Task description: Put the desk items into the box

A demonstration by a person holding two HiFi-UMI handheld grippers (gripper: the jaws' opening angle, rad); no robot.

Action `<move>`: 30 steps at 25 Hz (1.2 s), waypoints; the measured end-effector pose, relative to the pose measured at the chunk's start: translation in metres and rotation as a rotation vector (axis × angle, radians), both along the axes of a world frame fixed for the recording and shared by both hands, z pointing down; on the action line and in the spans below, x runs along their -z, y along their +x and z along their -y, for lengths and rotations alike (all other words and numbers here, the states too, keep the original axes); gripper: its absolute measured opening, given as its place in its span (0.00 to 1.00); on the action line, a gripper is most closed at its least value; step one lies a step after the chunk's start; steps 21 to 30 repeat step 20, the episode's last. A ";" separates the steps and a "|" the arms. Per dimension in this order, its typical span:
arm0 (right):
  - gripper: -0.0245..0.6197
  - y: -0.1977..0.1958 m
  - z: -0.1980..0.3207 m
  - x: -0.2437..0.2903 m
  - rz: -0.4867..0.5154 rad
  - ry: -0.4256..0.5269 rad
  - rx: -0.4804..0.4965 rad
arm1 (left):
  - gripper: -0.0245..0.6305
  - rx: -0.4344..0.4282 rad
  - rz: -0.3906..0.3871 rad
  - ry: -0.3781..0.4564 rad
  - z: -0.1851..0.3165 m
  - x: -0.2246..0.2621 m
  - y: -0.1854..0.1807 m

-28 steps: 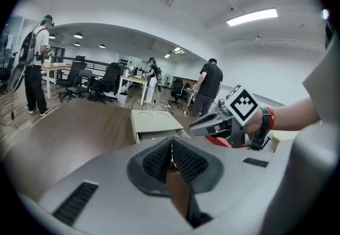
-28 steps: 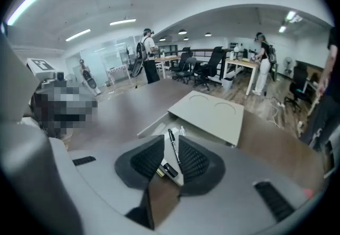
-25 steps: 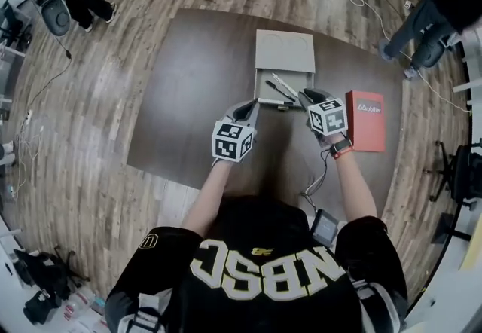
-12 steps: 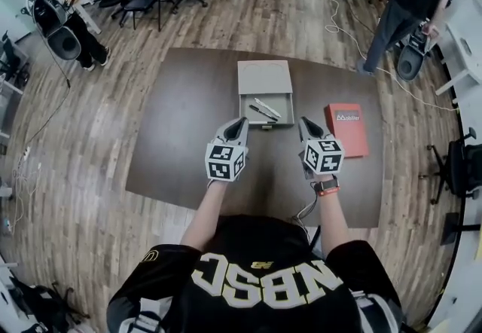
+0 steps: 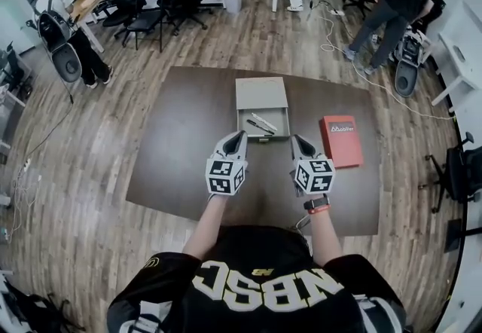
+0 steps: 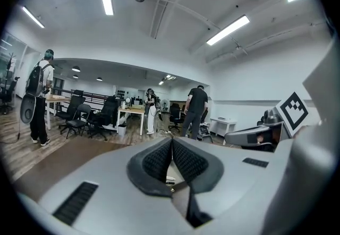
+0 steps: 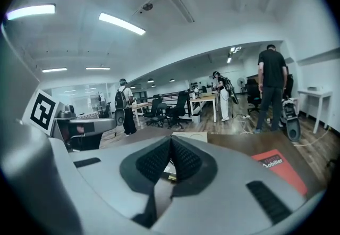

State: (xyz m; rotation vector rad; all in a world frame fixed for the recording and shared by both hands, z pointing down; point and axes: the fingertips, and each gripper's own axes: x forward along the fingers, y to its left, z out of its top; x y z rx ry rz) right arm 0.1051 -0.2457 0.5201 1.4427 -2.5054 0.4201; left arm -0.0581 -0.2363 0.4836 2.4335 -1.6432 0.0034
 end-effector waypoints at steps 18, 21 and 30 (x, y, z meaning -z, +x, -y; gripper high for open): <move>0.05 0.012 -0.027 0.006 0.018 0.003 0.001 | 0.06 0.007 -0.023 0.011 -0.028 0.006 0.007; 0.05 0.019 -0.028 0.005 0.020 0.004 -0.002 | 0.06 0.004 -0.024 0.006 -0.030 0.003 0.012; 0.05 0.019 -0.028 0.005 0.020 0.004 -0.002 | 0.06 0.004 -0.024 0.006 -0.030 0.003 0.012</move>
